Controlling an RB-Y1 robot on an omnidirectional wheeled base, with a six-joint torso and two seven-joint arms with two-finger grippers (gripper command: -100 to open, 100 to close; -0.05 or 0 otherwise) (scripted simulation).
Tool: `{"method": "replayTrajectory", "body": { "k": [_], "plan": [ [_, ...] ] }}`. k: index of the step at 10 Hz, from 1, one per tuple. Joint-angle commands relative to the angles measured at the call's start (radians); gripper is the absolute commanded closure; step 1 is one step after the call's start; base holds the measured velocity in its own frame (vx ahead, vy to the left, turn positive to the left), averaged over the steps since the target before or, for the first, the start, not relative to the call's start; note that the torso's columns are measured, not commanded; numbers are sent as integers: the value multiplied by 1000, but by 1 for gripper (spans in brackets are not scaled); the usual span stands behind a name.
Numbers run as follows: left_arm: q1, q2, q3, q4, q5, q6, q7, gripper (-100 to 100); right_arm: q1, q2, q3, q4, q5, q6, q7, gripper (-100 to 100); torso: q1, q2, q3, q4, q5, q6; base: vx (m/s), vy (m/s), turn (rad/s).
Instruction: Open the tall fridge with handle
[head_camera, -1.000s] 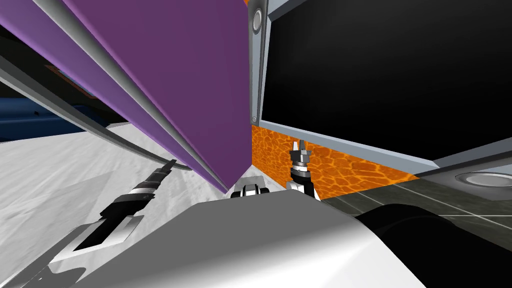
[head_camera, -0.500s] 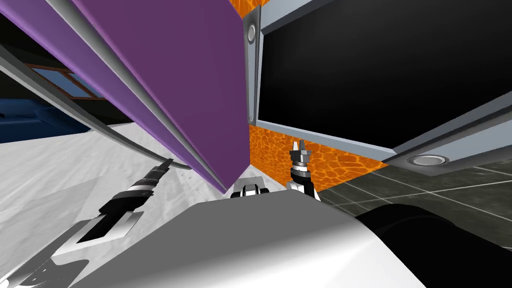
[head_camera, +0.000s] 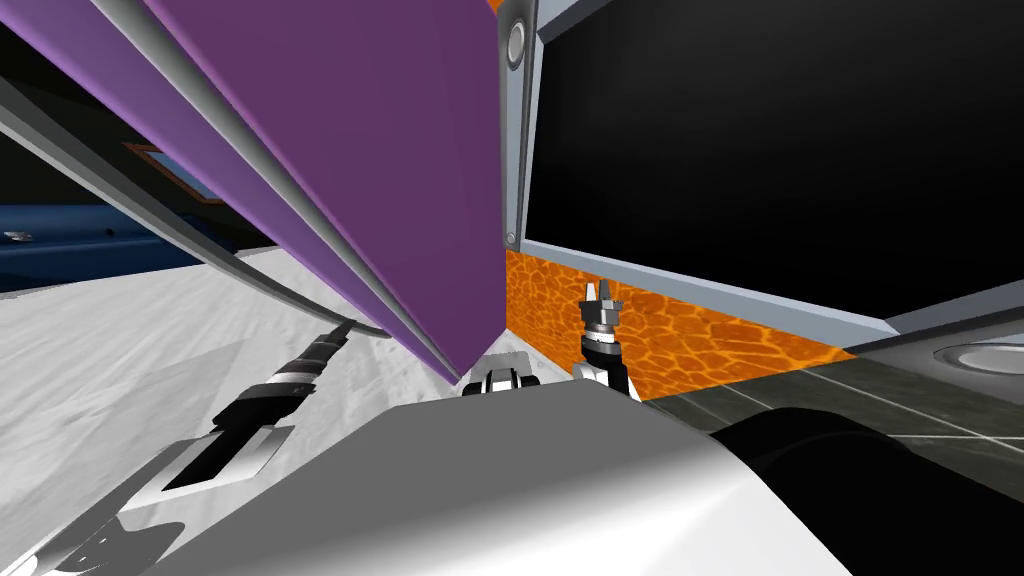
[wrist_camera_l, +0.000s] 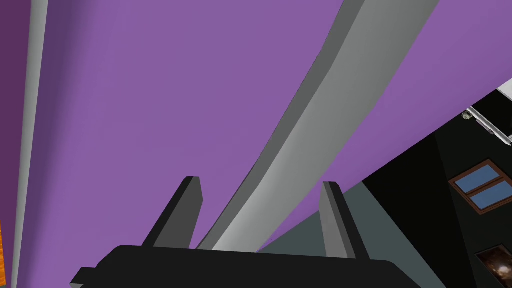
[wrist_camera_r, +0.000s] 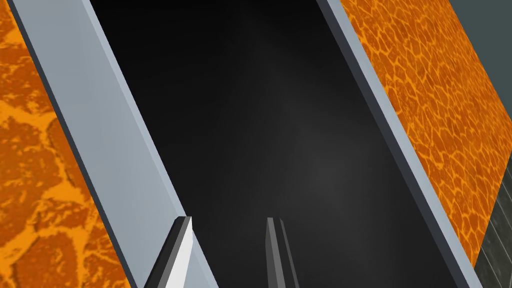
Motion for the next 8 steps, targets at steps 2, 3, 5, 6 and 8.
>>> {"method": "replayTrajectory", "body": {
  "k": [2, 3, 5, 6, 8],
  "plan": [
    [-101, 12, -64, 97, 4, -20, -8, 100, 0, 0, 0, 0, 0, 0, 0, 0, -2, -6, -4, -2, 0, -9, -205, 181, -82],
    [-129, 12, -64, 124, 4, -20, -8, 100, 0, 0, 0, 0, 0, 0, 0, 0, -5, -9, -5, -5, 1, -5, -215, 215, -141],
    [-192, 23, -109, 190, 7, -34, -13, 100, 0, 0, 0, 0, 0, 0, 0, 0, -5, -19, -12, -5, -1, -5, -164, 173, -98],
    [-215, 23, -109, 214, 7, -34, -13, 100, 0, 0, 0, 0, 0, 0, 0, 0, -1, -19, -12, -6, 1, 0, -248, 220, -158],
    [-259, 23, -109, 260, 7, -34, -13, 100, 1, 0, 0, 0, 0, 0, 0, 0, 0, -22, -13, -7, 2, -5, -98, 81, 24]
  ]
}}
